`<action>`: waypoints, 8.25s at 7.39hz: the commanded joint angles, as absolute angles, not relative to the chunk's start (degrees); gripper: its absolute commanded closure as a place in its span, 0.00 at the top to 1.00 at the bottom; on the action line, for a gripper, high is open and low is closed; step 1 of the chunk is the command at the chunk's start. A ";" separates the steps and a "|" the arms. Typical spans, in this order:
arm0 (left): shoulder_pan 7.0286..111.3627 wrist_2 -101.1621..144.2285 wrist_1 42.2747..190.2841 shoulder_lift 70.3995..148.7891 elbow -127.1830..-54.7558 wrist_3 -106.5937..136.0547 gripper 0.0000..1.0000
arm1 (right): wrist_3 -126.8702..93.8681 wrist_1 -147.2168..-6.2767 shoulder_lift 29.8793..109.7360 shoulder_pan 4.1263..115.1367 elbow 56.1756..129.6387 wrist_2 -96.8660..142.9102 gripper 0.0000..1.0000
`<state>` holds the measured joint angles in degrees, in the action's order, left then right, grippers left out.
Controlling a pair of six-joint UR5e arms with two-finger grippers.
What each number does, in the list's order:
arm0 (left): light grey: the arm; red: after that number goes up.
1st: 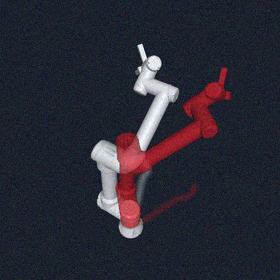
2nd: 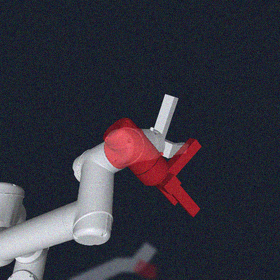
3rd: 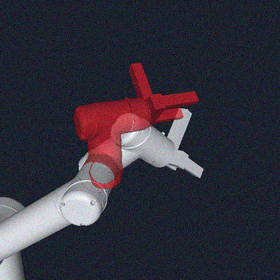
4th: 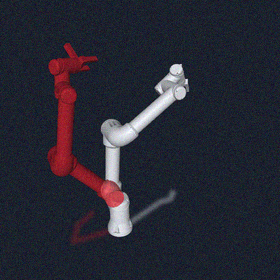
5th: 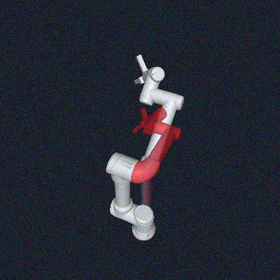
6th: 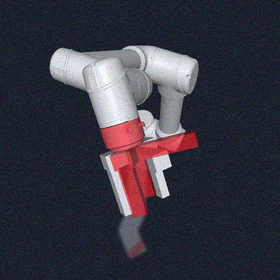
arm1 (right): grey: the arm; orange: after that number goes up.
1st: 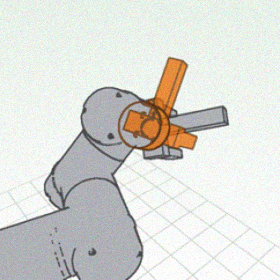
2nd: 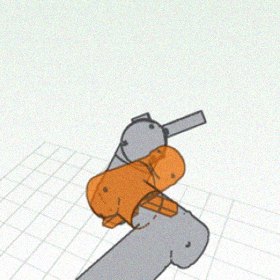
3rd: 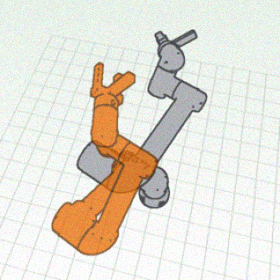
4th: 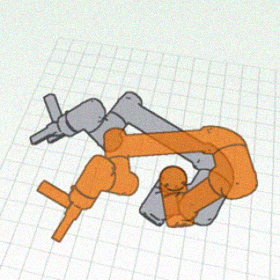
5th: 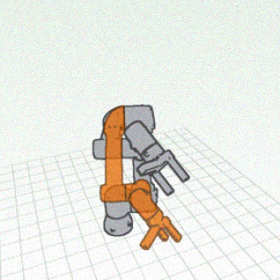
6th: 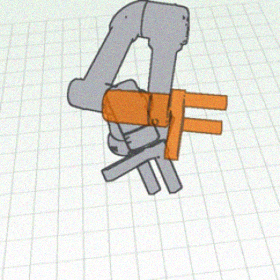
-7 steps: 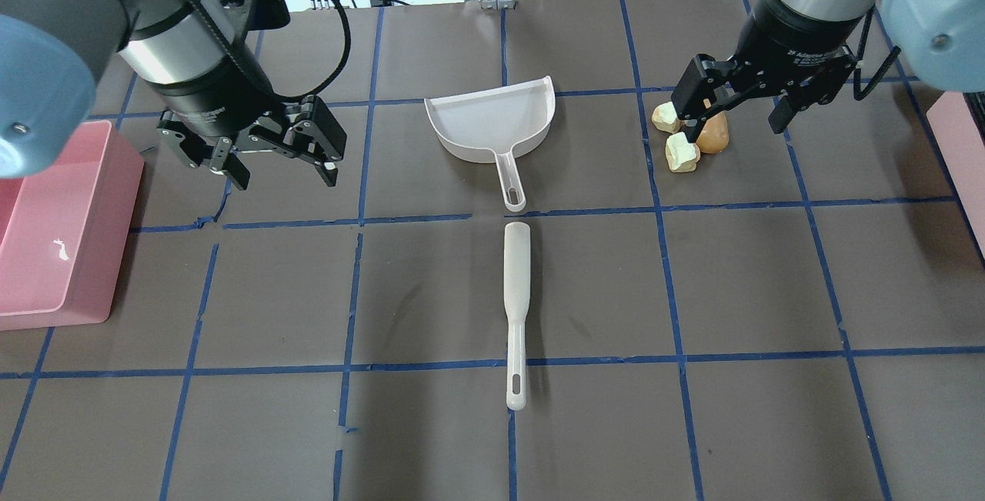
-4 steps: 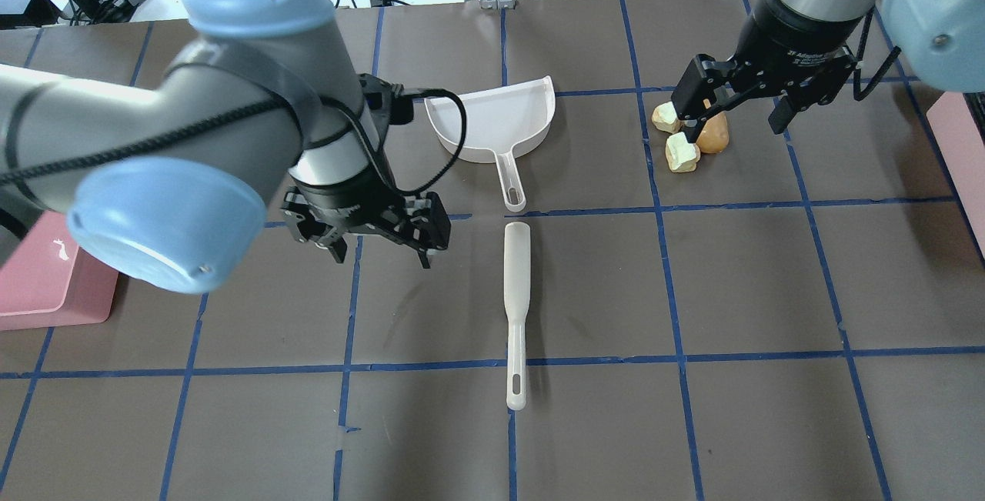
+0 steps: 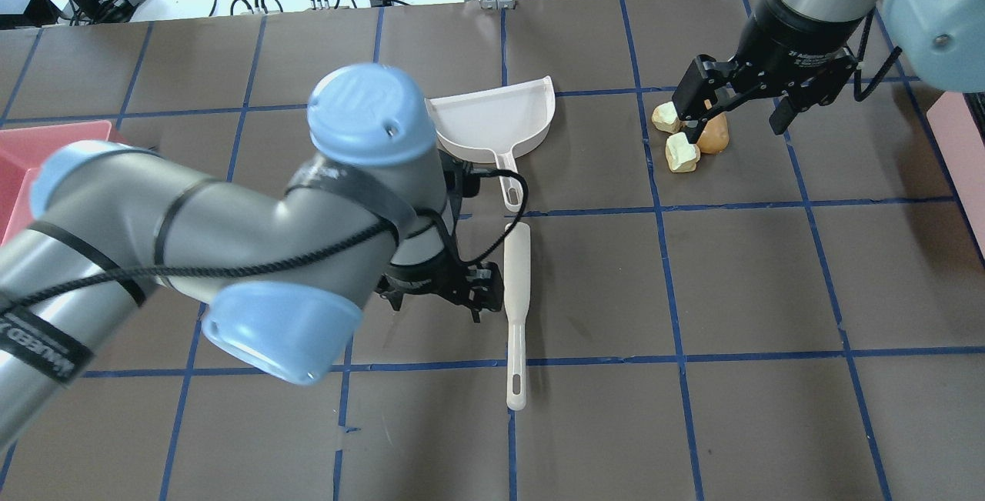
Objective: Sweep and dump trash in nearest bin
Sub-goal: 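Lower the left gripper and grasp the white brush handle, then lift the brush with the left gripper and carry it farther from the robot, then grasp the white dustpan handle with the right gripper, then drag the dustpan beside the trash with right gripper while left brings brush, then sweep potato and sponge into dustpan with left brush while right holds dustpan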
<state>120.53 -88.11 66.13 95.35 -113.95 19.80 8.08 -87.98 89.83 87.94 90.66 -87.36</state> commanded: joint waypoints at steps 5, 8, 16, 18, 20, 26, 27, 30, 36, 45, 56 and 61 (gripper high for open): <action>126.04 -88.42 57.22 102.93 -116.19 21.71 0.82 | 8.17 -87.98 89.91 87.71 91.23 -87.45 1.00; 125.95 -88.33 57.13 102.22 -116.10 21.01 0.24 | 8.09 -87.98 90.00 87.80 91.32 -87.45 1.00; 121.57 -86.15 70.20 92.39 -114.35 22.41 0.00 | 8.17 -88.07 90.00 87.71 91.23 -87.36 1.00; 118.50 -86.48 78.54 87.48 -111.47 22.41 0.00 | 8.17 -88.07 90.09 87.80 91.23 -87.45 1.00; 108.42 -86.75 88.63 86.48 -99.47 19.53 0.00 | 7.30 -92.34 88.35 88.76 91.06 -87.10 1.00; 97.73 -89.82 95.89 91.06 -83.05 -0.53 0.02 | -12.62 -118.15 62.99 109.91 81.58 -87.18 1.00; 97.65 -89.91 96.58 90.62 -83.23 -0.18 0.01 | -14.74 -123.78 58.14 112.04 81.56 -87.71 1.00; 97.47 -89.47 99.58 90.26 -82.97 0.96 0.00 | -10.92 -125.51 58.08 110.83 82.09 -90.16 1.00; 96.86 -88.33 99.67 90.18 -83.32 3.25 0.00 | -10.18 -123.58 58.62 109.86 87.71 -87.99 0.98; 96.86 -88.33 99.93 90.26 -83.41 3.25 0.00 | -10.38 -118.32 61.42 108.55 87.72 -87.36 0.17; 107.96 -85.69 88.04 99.45 -82.27 19.03 0.00 | 76.09 -90.06 82.02 63.15 88.24 -95.00 0.17; 120.22 -85.69 84.99 127.39 -57.10 26.25 0.00 | 93.25 -112.65 64.90 56.60 90.96 -94.31 0.18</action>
<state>117.77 -85.75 84.68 119.73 -65.44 23.55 92.49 -108.58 69.35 56.68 90.57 -94.79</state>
